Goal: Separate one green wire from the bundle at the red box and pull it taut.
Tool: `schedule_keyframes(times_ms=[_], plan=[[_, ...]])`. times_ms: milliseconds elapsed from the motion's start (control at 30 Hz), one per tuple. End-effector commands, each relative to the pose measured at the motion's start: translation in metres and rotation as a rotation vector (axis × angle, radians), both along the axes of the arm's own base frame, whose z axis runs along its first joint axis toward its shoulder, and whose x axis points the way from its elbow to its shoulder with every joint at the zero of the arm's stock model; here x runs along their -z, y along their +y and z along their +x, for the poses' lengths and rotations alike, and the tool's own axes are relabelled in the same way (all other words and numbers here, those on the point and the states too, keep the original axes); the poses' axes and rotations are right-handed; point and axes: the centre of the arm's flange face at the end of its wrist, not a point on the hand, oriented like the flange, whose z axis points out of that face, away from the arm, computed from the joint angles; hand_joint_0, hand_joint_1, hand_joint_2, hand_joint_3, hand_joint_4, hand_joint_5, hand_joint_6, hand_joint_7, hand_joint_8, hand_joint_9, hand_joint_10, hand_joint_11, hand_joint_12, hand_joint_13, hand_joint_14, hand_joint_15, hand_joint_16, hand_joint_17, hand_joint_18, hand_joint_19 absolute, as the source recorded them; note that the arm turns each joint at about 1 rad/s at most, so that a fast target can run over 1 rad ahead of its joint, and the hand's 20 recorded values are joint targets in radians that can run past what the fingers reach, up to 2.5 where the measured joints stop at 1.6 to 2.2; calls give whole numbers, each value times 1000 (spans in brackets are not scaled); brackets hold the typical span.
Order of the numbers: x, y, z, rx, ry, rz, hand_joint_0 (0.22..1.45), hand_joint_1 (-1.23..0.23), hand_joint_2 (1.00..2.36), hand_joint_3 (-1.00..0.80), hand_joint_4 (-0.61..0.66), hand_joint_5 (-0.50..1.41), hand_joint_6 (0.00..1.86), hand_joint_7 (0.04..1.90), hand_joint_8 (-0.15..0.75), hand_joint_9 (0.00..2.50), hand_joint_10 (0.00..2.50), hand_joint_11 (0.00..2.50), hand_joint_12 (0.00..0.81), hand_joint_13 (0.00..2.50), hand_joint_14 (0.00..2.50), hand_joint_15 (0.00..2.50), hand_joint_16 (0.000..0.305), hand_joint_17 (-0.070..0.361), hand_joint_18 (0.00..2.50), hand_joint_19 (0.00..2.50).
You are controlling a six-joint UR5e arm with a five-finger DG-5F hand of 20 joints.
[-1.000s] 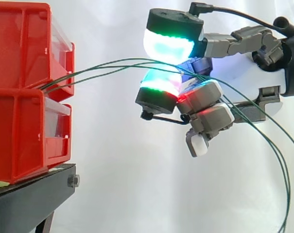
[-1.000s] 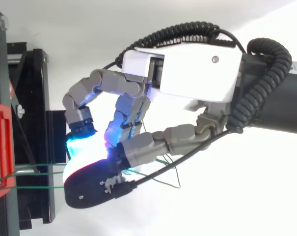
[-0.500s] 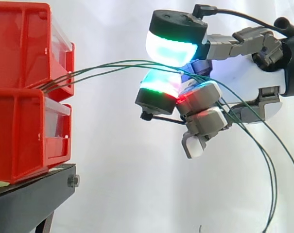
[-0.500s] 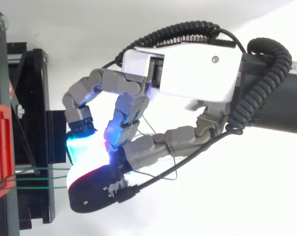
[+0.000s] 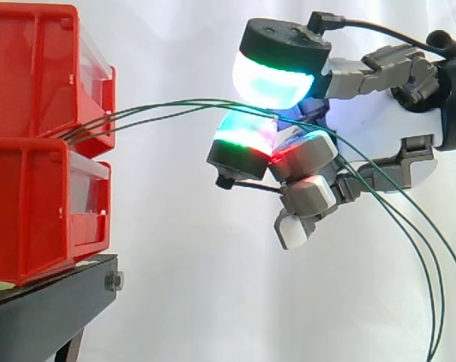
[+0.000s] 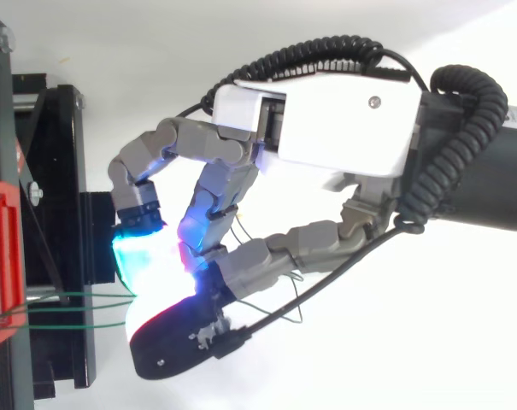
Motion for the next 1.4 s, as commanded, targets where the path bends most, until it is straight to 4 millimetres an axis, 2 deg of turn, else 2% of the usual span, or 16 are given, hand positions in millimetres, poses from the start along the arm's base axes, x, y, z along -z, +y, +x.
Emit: schedule_keyframes(times_ms=[0,167,233,333,533,633,867,933,1133,1267,1367], plan=[[0,-1,0,6,0,-1,626,-793,1013,-347,204,-217,852,1203,336,1111,24,1248,395,1087,27,807,61,138,853,466],[1,-1,0,8,1,2,570,-678,1000,-496,214,-216,854,1194,338,1213,21,1360,399,1202,26,923,63,141,896,498],[3,-1,-1,9,1,2,547,-650,1000,-500,220,-217,854,1189,340,1219,21,1363,402,1268,28,985,64,145,925,508],[12,-2,-1,17,-7,5,552,-667,1000,-500,217,-217,852,1191,340,1218,21,1366,392,1303,28,1038,64,145,934,507],[16,-1,3,31,-67,18,589,-736,1009,-402,210,-218,855,1217,329,1217,21,1382,374,1313,30,1087,63,142,923,513],[16,0,6,29,-88,22,551,-709,1000,-496,221,-222,854,1193,329,1219,20,1415,381,1369,28,1185,65,146,933,517],[24,2,4,25,-87,23,509,-660,1000,-500,234,-232,842,1169,348,1211,19,1443,369,1528,17,1398,69,156,990,536],[28,2,3,25,-88,25,507,-651,1000,-500,237,-232,842,1159,346,1212,18,1470,373,1573,13,1457,70,158,1011,532],[30,2,4,26,-103,28,502,-614,1000,-500,241,-231,841,1143,333,1361,0,1813,366,1649,5,1554,71,160,1049,536],[29,2,4,28,-105,28,502,-598,1000,-500,240,-231,840,1131,332,1391,163,1812,371,1665,4,1570,71,160,1064,541],[29,2,4,28,-105,28,502,-597,1000,-500,238,-230,839,1134,329,1392,177,1818,374,1665,4,1572,71,161,1065,529]])
